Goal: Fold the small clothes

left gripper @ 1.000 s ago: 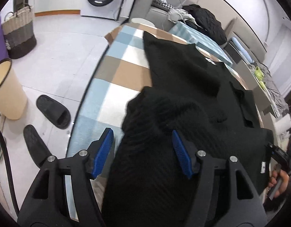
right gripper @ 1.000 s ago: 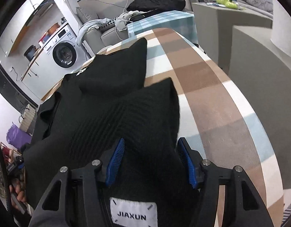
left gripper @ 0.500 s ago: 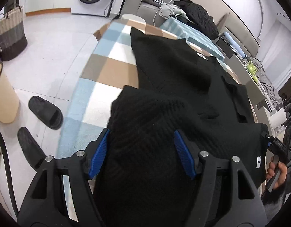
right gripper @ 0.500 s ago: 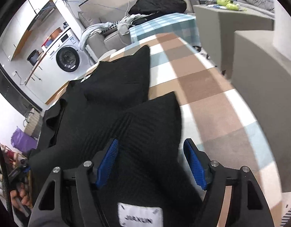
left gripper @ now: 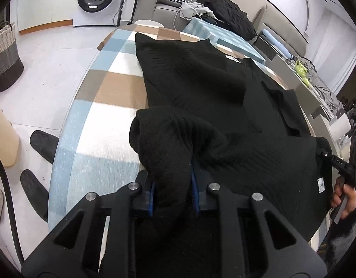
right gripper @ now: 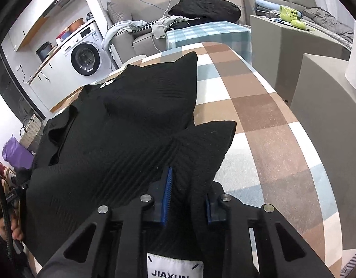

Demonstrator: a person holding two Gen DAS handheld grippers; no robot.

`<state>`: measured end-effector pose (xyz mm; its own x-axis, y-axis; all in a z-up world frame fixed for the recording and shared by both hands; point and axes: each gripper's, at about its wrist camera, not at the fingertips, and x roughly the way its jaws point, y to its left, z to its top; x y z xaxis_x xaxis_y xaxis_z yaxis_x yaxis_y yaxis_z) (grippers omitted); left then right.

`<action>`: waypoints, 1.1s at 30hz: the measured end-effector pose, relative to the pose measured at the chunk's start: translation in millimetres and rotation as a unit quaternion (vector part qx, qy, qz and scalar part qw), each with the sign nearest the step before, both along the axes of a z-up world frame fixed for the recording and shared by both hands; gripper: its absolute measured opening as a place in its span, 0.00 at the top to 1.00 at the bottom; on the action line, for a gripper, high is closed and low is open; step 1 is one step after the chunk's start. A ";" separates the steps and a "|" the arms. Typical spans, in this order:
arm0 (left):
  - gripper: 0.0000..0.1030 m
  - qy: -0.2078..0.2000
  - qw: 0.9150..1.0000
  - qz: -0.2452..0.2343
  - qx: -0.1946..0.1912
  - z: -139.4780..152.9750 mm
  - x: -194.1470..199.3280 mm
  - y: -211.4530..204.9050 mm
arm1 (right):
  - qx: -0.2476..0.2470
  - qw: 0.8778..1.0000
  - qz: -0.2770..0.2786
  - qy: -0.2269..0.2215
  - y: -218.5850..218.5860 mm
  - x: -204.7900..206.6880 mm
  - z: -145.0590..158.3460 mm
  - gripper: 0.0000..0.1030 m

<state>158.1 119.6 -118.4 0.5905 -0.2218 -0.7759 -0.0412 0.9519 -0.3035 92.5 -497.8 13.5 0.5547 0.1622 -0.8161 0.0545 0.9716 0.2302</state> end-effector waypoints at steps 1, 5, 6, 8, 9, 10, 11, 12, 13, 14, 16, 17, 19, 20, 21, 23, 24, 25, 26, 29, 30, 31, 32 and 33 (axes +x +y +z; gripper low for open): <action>0.81 0.001 1.000 0.000 0.000 0.2 -5.2 -0.9 | 0.000 1.000 0.000 0.001 -0.7 -2.2 0.1 0.79; 0.81 0.002 1.000 0.000 0.006 2.3 -27.5 -3.3 | 0.003 1.000 0.002 0.005 -3.2 -13.6 0.3 0.79; 0.81 0.003 1.000 0.001 0.007 2.6 -34.3 -3.8 | 0.004 1.000 0.003 0.007 -3.7 -20.5 0.8 0.79; 0.80 0.004 1.000 0.000 0.012 3.9 -49.3 -5.9 | 0.004 1.000 0.006 0.011 -4.3 -33.5 2.3 0.79; 0.80 0.005 1.000 -0.001 0.014 4.6 -55.6 -7.2 | 0.003 1.000 0.008 0.013 -4.8 -37.9 3.0 0.79; 0.80 0.005 1.000 0.000 0.014 5.3 -62.1 -7.3 | 0.004 1.000 0.008 0.016 -5.8 -45.5 4.2 0.79; 0.79 0.007 1.000 0.002 0.013 5.8 -68.2 -6.6 | 0.007 1.000 0.007 0.019 -7.0 -50.8 5.2 0.79; 0.78 0.008 1.000 0.005 0.010 6.2 -74.5 -5.7 | 0.010 1.000 0.006 0.023 -8.2 -56.6 6.0 0.79; 0.76 0.008 1.000 0.008 0.010 6.6 -79.2 -5.1 | 0.011 1.000 0.006 0.026 -8.8 -62.5 7.5 0.79; 0.73 0.007 1.000 0.012 0.012 7.7 -83.2 -3.5 | 0.011 1.000 0.007 0.023 -9.1 -66.7 9.1 0.79; 0.61 0.012 0.999 0.027 0.019 10.7 -89.4 1.2 | 0.012 1.000 0.006 0.022 -9.8 -73.9 10.8 0.77; 0.52 0.017 0.999 0.036 0.024 12.0 -90.9 4.9 | 0.011 1.000 0.004 0.020 -10.7 -75.9 12.3 0.73; 0.49 0.015 0.998 0.056 0.031 19.0 -97.0 14.3 | 0.006 1.000 0.000 0.018 -12.1 -78.5 15.5 0.64; 0.48 0.009 0.997 0.063 0.030 25.2 -102.1 20.6 | 0.006 1.000 -0.003 0.014 -13.1 -80.7 17.9 0.58; 0.48 0.004 0.997 0.070 0.033 31.6 -104.3 23.4 | 0.007 1.000 -0.007 0.007 -14.4 -84.1 21.9 0.58; 0.45 -0.010 0.995 0.084 0.045 46.3 -108.7 27.2 | 0.005 1.000 -0.013 -0.007 -18.1 -88.6 31.5 0.55; 0.43 -0.019 0.995 0.088 0.051 55.2 -108.3 27.3 | 0.003 1.000 -0.018 -0.012 -19.8 -90.8 35.1 0.54; 0.43 -0.027 0.994 0.089 0.052 61.9 -107.5 26.2 | 0.003 1.000 -0.023 -0.016 -21.5 -92.4 38.0 0.52; 0.41 -0.037 0.994 0.091 0.051 69.4 -105.8 24.3 | 0.003 0.999 -0.027 -0.020 -23.4 -94.3 41.1 0.52; 0.39 -0.055 0.996 0.064 0.037 86.5 -94.5 7.5 | 0.002 0.999 -0.035 -0.030 -25.5 -98.6 48.1 0.52; 0.39 -0.054 0.997 0.050 0.035 88.2 -86.4 -2.2 | 0.005 0.999 -0.035 -0.032 -26.2 -99.5 49.5 0.52; 0.39 -0.052 0.998 0.031 0.032 88.1 -75.7 -14.6 | 0.009 0.999 -0.039 -0.035 -27.2 -100.4 51.1 0.51; 0.38 -0.048 0.998 0.016 0.030 86.0 -65.8 -25.2 | 0.013 0.998 -0.040 -0.038 -28.0 -101.5 52.3 0.48; 0.38 -0.040 0.999 0.001 0.028 82.1 -54.0 -38.8 | 0.016 0.998 -0.040 -0.039 -28.5 -102.1 52.7 0.47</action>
<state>104.1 80.8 -36.3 0.6510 -0.1772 -0.7382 -0.0218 0.9676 -0.2514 -9.6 -526.3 66.2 0.6289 0.1393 -0.7649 0.1128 0.9571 0.2671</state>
